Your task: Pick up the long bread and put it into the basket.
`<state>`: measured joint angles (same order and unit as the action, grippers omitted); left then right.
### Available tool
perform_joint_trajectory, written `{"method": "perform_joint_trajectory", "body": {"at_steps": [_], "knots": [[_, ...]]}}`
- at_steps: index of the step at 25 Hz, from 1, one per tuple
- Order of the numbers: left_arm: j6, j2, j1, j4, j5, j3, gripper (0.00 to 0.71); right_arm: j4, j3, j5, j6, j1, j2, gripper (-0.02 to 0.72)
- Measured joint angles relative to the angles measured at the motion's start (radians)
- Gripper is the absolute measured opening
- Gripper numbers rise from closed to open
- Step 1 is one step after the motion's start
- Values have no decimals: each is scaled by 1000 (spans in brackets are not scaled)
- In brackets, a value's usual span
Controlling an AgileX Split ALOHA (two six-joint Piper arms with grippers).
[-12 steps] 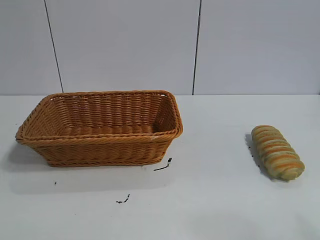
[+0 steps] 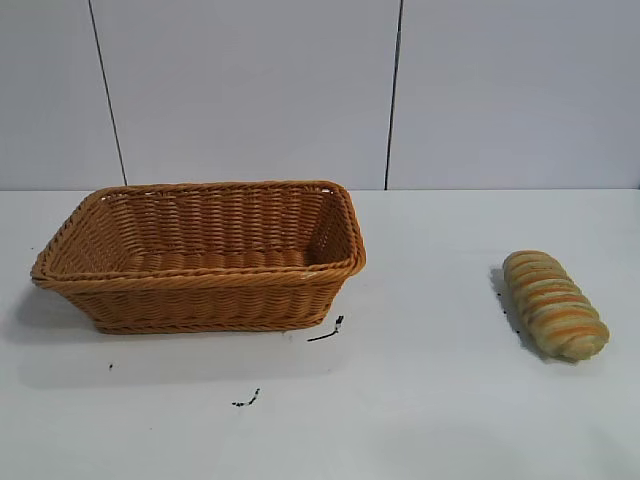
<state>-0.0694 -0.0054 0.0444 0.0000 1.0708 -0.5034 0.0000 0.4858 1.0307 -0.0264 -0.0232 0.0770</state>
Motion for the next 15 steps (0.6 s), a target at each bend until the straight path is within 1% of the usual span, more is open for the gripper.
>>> {"method": "perform_joint_trajectory", "body": {"at_steps": [5, 15], "knots": [[0, 0, 0, 0, 0, 0, 696, 0, 77, -7, 0, 0, 198, 662], [0, 0, 0, 0, 0, 0, 696, -5, 348, -34, 0, 0, 781, 663]]}}
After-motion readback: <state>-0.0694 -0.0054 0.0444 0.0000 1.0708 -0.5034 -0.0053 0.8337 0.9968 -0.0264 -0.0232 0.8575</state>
